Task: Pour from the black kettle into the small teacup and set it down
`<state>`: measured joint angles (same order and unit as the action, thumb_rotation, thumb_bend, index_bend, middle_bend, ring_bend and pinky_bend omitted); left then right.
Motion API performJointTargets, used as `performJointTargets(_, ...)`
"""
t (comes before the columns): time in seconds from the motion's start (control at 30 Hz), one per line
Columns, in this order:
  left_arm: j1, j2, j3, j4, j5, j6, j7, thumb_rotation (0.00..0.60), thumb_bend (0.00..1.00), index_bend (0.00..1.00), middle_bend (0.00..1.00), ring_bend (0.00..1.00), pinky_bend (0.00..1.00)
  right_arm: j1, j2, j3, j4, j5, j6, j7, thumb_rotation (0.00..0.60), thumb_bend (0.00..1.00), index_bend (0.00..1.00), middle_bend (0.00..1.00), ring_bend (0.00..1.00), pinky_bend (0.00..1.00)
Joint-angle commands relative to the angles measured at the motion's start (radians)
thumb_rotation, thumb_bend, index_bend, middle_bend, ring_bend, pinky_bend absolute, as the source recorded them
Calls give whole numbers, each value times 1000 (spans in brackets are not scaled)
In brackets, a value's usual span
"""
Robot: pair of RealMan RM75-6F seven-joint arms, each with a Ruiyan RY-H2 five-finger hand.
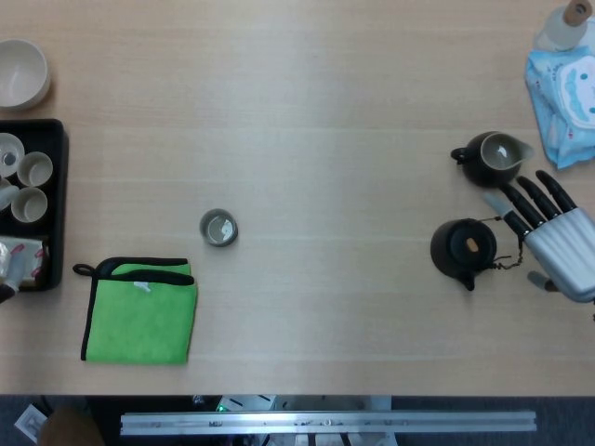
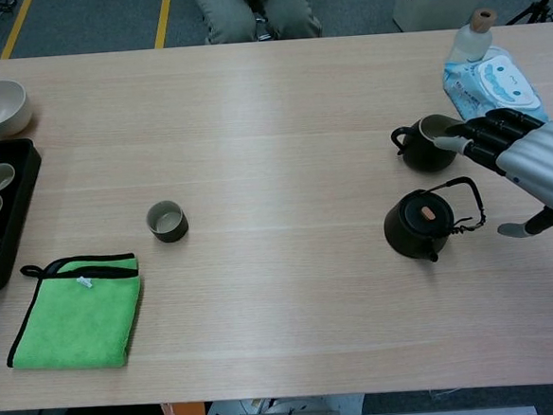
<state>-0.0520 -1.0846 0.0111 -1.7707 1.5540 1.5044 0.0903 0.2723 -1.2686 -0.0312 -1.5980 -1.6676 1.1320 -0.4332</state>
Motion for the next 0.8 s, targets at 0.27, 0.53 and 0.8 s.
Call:
performJointTargets(0.27, -5, -7, -3, 16, -2, -9, -14, 600, 394, 165, 125, 119, 144, 35, -69, 17, 26, 46, -35, -92, 600, 0, 0, 30, 0, 0)
performJointTargets(0.53, -6, -12, -6, 40, -10, -11, -32, 600, 394, 165, 125, 119, 144, 59, -112, 31, 10, 77, -51, -151, 600, 0, 0, 30, 0, 0)
performJointTargets(0.8, -1, -13, -9, 57, -15, -6, -49, 600, 394, 165, 125, 119, 144, 85, -142, 46, -25, 105, -59, -193, 600, 0, 0, 30, 0, 0)
